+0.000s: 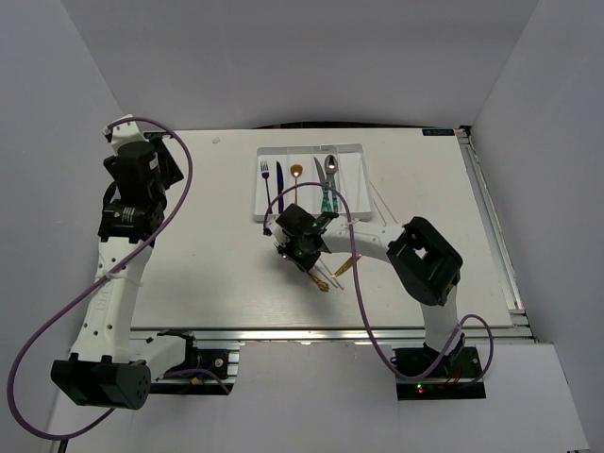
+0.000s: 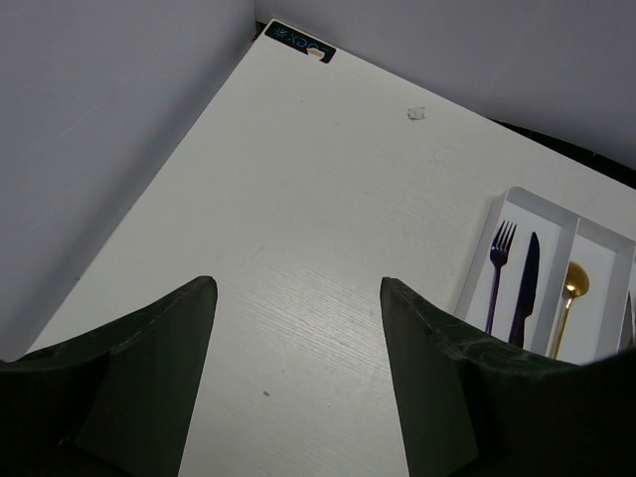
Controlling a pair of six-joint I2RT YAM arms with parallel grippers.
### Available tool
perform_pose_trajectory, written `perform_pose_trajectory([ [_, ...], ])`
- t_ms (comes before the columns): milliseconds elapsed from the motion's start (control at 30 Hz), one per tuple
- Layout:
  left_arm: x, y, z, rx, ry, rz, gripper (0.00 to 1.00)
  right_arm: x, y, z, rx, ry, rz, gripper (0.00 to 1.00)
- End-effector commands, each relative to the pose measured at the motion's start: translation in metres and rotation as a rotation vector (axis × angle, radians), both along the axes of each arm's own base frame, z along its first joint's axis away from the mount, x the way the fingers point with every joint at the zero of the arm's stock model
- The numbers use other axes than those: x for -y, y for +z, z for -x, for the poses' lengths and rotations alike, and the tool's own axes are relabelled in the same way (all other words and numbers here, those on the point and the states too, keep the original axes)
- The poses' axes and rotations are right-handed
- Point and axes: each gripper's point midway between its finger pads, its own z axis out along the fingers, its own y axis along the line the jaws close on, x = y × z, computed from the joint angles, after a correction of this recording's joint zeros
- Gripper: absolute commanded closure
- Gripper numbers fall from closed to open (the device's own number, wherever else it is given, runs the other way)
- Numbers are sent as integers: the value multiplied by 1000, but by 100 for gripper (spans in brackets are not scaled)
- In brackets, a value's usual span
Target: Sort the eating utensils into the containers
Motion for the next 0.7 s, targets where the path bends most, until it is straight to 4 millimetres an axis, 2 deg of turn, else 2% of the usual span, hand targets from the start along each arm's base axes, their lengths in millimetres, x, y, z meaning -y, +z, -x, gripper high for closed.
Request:
perform_pose_trajectory([
  [0,-8,5,6,9,29,-19,22,-2,-17,0,21,-9,47,78],
  [67,-8,5,6,6,34,-21,22,2,-23,7,1,-9,70,95],
  [100,-8,4,5,5,34,-20,22,-2,-18,11,-2,-3,63,100],
  [167,-8,3,4,-1,32,-22,22,-7,-6,20,-22,-3,43,100],
  [200,-8,3,4,1,30,-21,22,-14,11,18,-10,-9,5,100],
  [267,-9,2,2,-2,35,-23,22,-20,33,17,-9,-36,-43,100],
  [300,-8,4,0,2,31,-24,22,-30,60,11,23,-44,-105,100],
  [367,-7,4,-4,1,30,-23,22,-36,90,-1,7,-105,-201,100],
  [400,-7,8,-7,11,29,-21,22,-44,116,-11,18,-126,-278,100],
  [433,-7,9,-9,12,29,-19,22,-45,130,-22,23,-158,-323,100],
  [467,-6,7,-14,5,29,-16,22,-39,143,-48,25,-247,-380,100],
  [500,-5,7,-17,5,26,-10,21,-38,154,-64,32,-291,-419,100],
  [533,-5,10,-19,13,28,-4,21,-40,177,-87,65,-332,-480,100],
  [567,-4,5,-23,0,28,0,21,-27,186,-117,90,-406,-507,100],
  [600,-3,6,-26,5,27,6,21,-22,179,-140,109,-468,-500,100],
  [633,-3,4,-27,-2,25,5,21,-12,198,-170,163,-523,-537,100],
  [667,-3,1,-31,-13,25,0,21,-8,187,-187,166,-560,-525,100],
])
